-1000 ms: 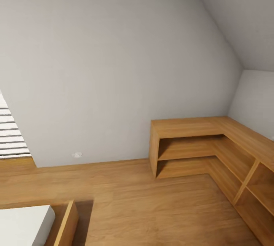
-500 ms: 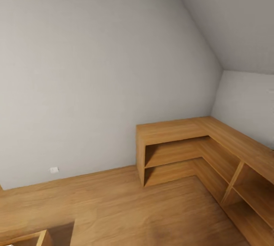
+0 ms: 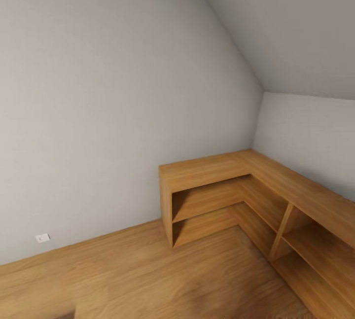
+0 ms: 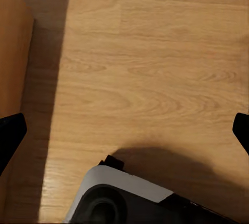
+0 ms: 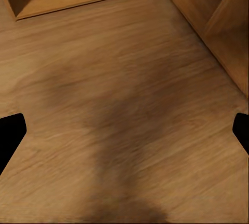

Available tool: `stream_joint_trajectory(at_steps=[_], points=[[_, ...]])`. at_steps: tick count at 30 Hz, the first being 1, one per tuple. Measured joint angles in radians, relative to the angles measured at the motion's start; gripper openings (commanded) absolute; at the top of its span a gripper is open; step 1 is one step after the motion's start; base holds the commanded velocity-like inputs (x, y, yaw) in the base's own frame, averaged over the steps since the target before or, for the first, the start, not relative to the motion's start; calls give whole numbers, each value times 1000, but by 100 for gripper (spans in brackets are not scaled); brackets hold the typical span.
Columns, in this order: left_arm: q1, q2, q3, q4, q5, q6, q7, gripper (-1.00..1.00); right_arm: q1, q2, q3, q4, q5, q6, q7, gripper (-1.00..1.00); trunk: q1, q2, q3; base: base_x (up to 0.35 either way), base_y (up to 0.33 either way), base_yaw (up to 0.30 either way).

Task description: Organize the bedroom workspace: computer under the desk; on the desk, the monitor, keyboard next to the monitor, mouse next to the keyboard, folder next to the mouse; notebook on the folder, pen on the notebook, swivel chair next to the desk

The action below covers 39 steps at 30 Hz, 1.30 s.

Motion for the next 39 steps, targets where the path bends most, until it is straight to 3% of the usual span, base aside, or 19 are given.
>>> stream_joint_trajectory(at_steps=[5, 16, 18, 19, 25, 29, 39], points=[[0, 1, 0, 60, -1, -17, 0, 100, 12, -2, -2, 28, -2, -21, 0, 100, 0, 0, 5, 2, 0, -224], [0, 3, -2, 269, 1, -186, -8, 100, 117, -2, -3, 39, -8, -119, -1, 100, 0, 0, 16, 0, 0, -200], [0, 4, -1, 293, 2, -207, -27, 100, 128, 0, -3, 39, -9, -124, -1, 100, 0, 0, 19, 0, 0, -193], [0, 4, -1, 305, 5, -217, -66, 100, 134, 2, -3, 40, -10, -126, -2, 100, 0, 0, 20, 0, 0, -197], [0, 5, 1, 317, 9, -224, -128, 100, 139, 19, -4, 40, -21, -128, -2, 100, 0, 0, 24, 46, 49, -229], [0, 6, 2, 319, 11, -226, -142, 100, 140, 30, -4, 39, -66, -130, -1, 100, 0, 0, 24, 207, 174, -259], [0, 6, 2, 320, 11, -227, -145, 100, 140, 38, -4, 39, -85, -132, 0, 100, 0, 0, 17, 255, 204, -241]])
